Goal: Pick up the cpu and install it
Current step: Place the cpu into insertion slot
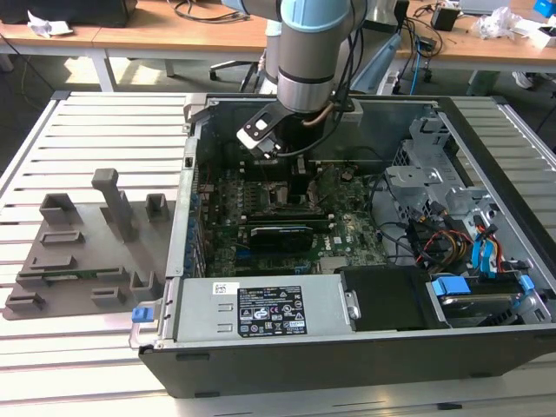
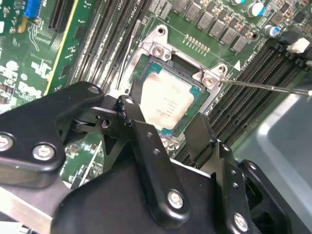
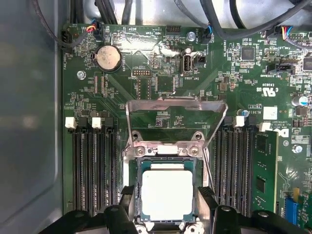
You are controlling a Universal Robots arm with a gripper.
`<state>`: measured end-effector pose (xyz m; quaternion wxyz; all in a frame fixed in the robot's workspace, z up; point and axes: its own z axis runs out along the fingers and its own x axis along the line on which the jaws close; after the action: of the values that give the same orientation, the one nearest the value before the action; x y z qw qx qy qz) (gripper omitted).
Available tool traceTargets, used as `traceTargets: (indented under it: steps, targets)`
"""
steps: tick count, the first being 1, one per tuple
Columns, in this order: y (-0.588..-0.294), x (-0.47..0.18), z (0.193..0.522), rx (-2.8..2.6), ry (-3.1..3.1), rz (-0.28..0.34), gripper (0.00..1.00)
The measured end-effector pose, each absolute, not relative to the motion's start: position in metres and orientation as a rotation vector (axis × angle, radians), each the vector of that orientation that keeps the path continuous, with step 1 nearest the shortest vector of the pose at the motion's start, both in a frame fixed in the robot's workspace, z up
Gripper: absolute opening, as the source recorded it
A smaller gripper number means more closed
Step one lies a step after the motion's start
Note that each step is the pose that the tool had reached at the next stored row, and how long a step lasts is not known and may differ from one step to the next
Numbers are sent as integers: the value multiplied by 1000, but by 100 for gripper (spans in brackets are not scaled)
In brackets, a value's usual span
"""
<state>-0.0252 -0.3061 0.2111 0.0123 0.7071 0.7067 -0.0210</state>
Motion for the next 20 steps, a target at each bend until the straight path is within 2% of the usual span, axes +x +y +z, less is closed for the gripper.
traceTargets:
  steps: [1, 3, 4, 5, 6, 7, 20]
  targets:
    - [-306, -25, 211, 2204, 2203, -65, 62]
    - [-306, -25, 211, 2204, 2203, -66, 42]
    - [-306, -25, 211, 2204, 2203, -66, 42]
    - [-306, -25, 211, 2204, 2203, -66, 29]
    - [-306, -25, 210, 2204, 2203, -65, 24]
    - [-306, -26, 209, 2204, 2203, -66, 11]
    - [-307, -9, 204, 2207, 2206, -72, 11]
